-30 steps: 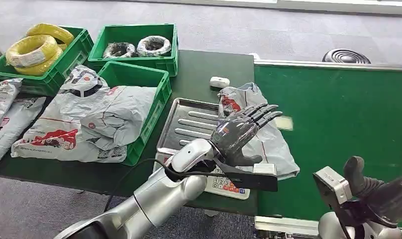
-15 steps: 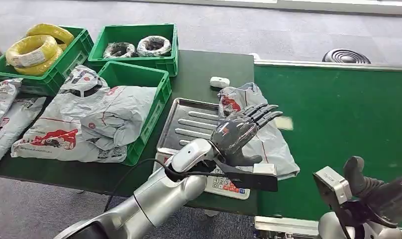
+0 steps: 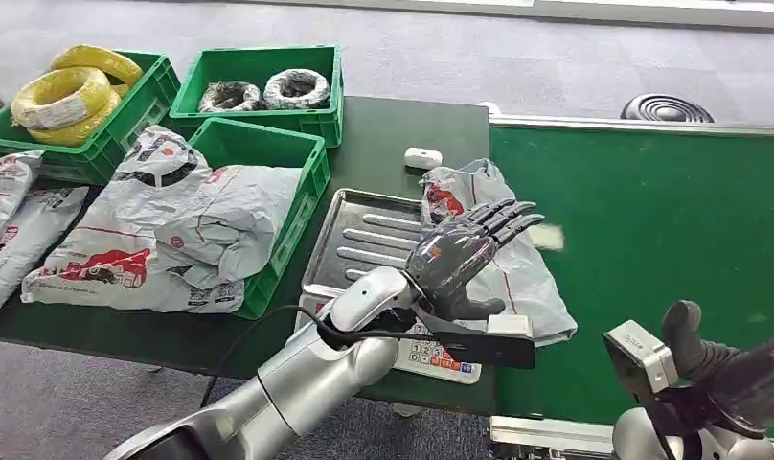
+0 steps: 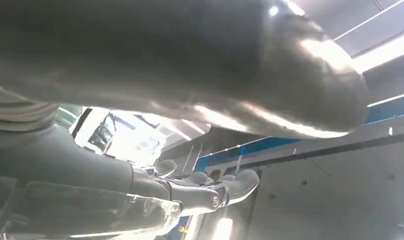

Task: Moved the parcel from conveyor to table for the left to box.

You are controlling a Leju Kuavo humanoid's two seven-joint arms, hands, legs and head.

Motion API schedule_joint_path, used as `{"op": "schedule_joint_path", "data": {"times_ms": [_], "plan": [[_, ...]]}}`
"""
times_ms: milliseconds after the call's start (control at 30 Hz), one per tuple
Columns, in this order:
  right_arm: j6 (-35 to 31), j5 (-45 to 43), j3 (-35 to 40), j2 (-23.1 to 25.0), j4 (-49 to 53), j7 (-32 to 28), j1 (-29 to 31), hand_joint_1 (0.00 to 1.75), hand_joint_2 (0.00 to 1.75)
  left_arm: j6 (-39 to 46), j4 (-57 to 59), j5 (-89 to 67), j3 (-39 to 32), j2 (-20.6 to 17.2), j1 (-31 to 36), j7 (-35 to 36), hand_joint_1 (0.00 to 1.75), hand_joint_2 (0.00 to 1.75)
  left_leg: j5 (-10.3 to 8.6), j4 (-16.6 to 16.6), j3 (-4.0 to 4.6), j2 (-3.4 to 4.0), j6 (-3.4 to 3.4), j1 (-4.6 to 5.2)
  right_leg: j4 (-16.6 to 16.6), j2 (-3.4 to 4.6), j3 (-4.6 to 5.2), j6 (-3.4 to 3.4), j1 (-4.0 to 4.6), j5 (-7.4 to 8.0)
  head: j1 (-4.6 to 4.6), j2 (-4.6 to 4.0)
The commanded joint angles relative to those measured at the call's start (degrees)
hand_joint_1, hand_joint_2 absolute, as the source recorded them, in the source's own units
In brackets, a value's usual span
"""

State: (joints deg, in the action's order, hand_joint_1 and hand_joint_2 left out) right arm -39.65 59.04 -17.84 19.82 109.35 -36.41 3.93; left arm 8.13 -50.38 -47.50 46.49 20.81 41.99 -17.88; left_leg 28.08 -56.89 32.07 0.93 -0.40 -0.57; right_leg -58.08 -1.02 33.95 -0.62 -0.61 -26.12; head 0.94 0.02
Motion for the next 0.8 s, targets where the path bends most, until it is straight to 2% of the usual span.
{"op": "schedule_joint_path", "data": {"times_ms": [33, 67, 100, 133, 167, 233, 267, 300, 333, 400, 433, 533, 800], "plan": [[-0.4, -0.1, -1.1, 0.2, -1.3, -0.2, 0.1, 0.0, 0.0, 0.0, 3.3, -0.2, 1.3, -0.8, 2.1, 0.2, 0.0, 1.75, -0.01, 0.0, -0.07, -0.05, 0.01, -0.02, 0.1, 0.06, -0.08, 0.03, 0.02, 0.02, 0.0, 0.0], [-0.4, -0.1, -1.1, 0.2, -1.3, -0.2, 0.1, 0.0, 0.0, 0.0, 3.3, -0.2, 1.3, -0.8, 2.1, 0.2, 0.0, 1.75, 0.0, 0.0, -0.06, -0.05, 0.01, -0.01, 0.0, 0.04, -0.06, 0.02, 0.01, 0.01, 0.0, 0.0], [-0.4, 0.6, 2.0, 0.2, -4.6, 0.2, 1.5, 0.0, 0.0, -3.3, 17.2, -8.1, 2.4, -3.1, 3.2, 10.7, 0.0, 1.75, -0.02, 0.1, -0.08, -0.07, 0.02, -0.01, 0.1, 0.06, -0.09, 0.03, 0.0, 0.03, 0.0, 0.0], [-0.4, 0.6, 2.0, 0.2, -4.6, 0.2, 1.5, 0.0, 0.0, -3.3, 17.2, -8.1, 2.4, -3.1, 3.2, 10.7, 0.0, 1.75, -0.02, 0.2, -0.24, 0.09, 0.0, -0.02, 0.2, 0.21, -0.19, 0.04, 0.02, 0.07, 0.0, 0.0], [-0.4, 2.2, 2.9, 0.2, -4.9, 1.8, 2.6, 0.0, 0.0, 1.4, 22.6, -8.0, 1.7, -4.0, 3.0, 6.3, 0.0, 1.75, 0.0, 0.2, -0.3, 0.19, 0.0, -0.01, 0.2, 0.3, -0.23, 0.04, 0.01, 0.08, 0.02, 0.0], [-0.4, 2.2, 2.9, 0.2, -4.9, 1.8, 2.6, 0.0, 0.0, 1.4, 22.6, -8.0, 1.7, -4.0, 3.0, 6.3, 0.0, 1.75, -0.04, 0.3, -0.32, 0.26, 0.0, 0.0, 0.2, 0.39, -0.3, 0.05, 0.0, 0.13, 0.0, 0.0], [-0.4, 2.9, 3.8, 0.2, -3.8, 3.2, 1.5, 0.0, 0.0, 10.0, 24.7, -1.5, -5.1, -2.7, 2.6, -2.3, 0.0, 1.75, 0.0, 0.1, -0.22, 0.28, -0.01, 0.0, 0.1, 0.34, -0.18, 0.04, 0.0, 0.07, 0.0, 0.0], [-0.4, 2.8, 3.9, 0.2, -3.5, 3.2, 1.0, 0.0, 0.0, 11.7, 23.4, 1.6, -8.1, -2.4, 2.5, -4.5, 0.0, 1.75, -0.05, 0.2, -0.23, 0.4, -0.02, -0.02, 0.1, 0.5, -0.12, 0.08, 0.01, 0.15, 0.04, 0.0], [-0.4, 2.6, 4.0, 0.2, -3.2, 3.1, 0.6, 0.0, 0.0, 12.7, 21.3, 5.4, -11.5, -2.2, 2.1, -6.9, 0.0, 1.75, -0.04, 0.1, -0.12, 0.21, -0.02, -0.05, 0.1, 0.31, -0.08, 0.08, 0.05, 0.09, 0.02, 0.0], [-0.4, 1.9, 4.3, 0.2, -2.7, 2.7, -0.2, 0.0, 0.0, 11.3, 15.5, 11.7, -16.9, -3.0, 2.3, -10.2, 0.0, 1.75, -0.07, 0.0, -0.05, 0.05, 0.03, -0.03, 0.0, 0.1, -0.06, 0.04, 0.03, 0.03, -0.02, 0.0], [-0.4, 1.7, 4.4, 0.2, -2.8, 2.6, -0.2, 0.0, 0.0, 10.5, 13.8, 13.1, -18.0, -3.3, 2.0, -10.7, 0.0, 1.75, -0.04, 0.0, -0.01, 0.15, 0.03, -0.05, 0.0, 0.24, 0.0, 0.06, 0.06, 0.05, 0.02, 0.0], [-0.4, 1.4, 4.2, 0.2, -2.8, 2.3, -0.3, 0.0, 0.0, 7.1, 7.3, 10.6, -16.6, -5.5, 0.4, -6.9, 0.0, 1.75, -0.06, 0.0, -0.04, 0.16, 0.04, -0.04, 0.0, 0.23, -0.03, 0.05, 0.04, 0.06, 0.0, 0.0], [-0.4, 1.4, 4.2, 0.2, -2.8, 2.3, -0.3, 0.0, 0.0, 7.1, 7.3, 10.6, -16.6, -5.5, 0.4, -6.9, 0.0, 1.75, -0.05, 0.0, -0.01, 0.07, 0.03, -0.02, 0.0, 0.12, -0.04, 0.03, 0.03, 0.02, 0.0, 0.0]]}}
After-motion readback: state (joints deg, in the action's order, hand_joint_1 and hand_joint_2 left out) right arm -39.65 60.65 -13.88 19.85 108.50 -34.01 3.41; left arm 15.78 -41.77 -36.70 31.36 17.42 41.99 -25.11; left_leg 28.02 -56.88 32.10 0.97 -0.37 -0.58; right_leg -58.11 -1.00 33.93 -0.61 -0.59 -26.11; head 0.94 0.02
